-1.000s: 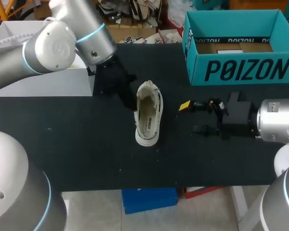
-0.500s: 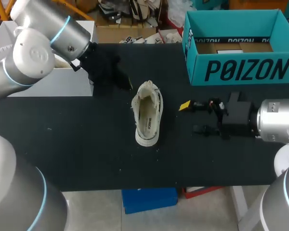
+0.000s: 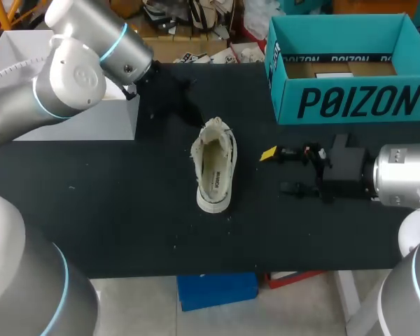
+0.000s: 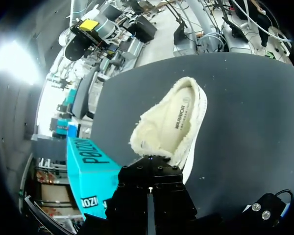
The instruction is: Take the shoe out of the shoebox, open the shoe tongue, remove and reinsert the insole, then place the shoe into the shoebox
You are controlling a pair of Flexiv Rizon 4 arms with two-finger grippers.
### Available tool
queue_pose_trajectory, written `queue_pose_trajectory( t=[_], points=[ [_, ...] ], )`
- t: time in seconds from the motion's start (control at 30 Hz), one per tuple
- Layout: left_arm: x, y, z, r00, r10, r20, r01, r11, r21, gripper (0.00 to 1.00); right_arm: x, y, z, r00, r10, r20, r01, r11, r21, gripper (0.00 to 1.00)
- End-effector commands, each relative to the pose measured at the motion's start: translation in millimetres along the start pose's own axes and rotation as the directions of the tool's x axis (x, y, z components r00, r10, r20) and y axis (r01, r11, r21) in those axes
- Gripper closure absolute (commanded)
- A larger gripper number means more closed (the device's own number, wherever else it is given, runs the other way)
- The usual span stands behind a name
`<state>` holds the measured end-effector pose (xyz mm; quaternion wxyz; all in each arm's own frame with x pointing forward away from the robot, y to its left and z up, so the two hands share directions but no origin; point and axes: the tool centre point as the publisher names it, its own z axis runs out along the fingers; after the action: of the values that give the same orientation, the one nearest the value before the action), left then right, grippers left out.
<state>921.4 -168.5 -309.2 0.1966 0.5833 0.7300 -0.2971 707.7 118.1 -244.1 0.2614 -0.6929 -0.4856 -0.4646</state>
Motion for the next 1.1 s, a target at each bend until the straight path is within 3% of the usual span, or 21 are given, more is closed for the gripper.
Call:
queue_pose_trajectory(
  t=[0.03,0.4,0.63,0.83,1.0,1.1],
  points=[
    [-1.2,7.1,17.3,1.0,-0.003,-0.004,0.003,1.0,0.009,1.0,0.6,-0.1,1.2,1.0,0.0,0.002,0.0,1.0,-0.001,0.0],
    [14.2,-13.2,30.6,1.0,0.008,-0.028,-0.006,0.998,0.06,1.0,0.6,-0.1,1.2,1.0,0.0,0.002,0.0,1.0,-0.001,0.0],
    [42.0,-41.2,45.2,0.997,0.006,-0.083,0.005,0.992,0.124,1.0,0.6,-0.1,1.2,1.0,0.0,0.002,0.0,1.0,-0.001,0.0],
    [46.2,-53.5,19.1,0.995,0.027,-0.094,-0.015,0.992,0.129,1.0,0.6,-0.1,1.2,1.0,0.0,0.002,0.0,1.0,-0.001,0.0],
    [33.9,-53.8,-13.2,0.994,0.07,-0.084,-0.062,0.994,0.094,1.0,0.6,-0.1,1.2,1.0,0.0,0.002,0.0,1.0,-0.001,0.0],
    [25.5,-49.7,-21.3,0.994,0.079,-0.078,-0.073,0.994,0.076,1.0,0.6,-0.1,1.2,1.0,0.0,0.002,0.0,1.0,-0.001,0.0]
  ],
)
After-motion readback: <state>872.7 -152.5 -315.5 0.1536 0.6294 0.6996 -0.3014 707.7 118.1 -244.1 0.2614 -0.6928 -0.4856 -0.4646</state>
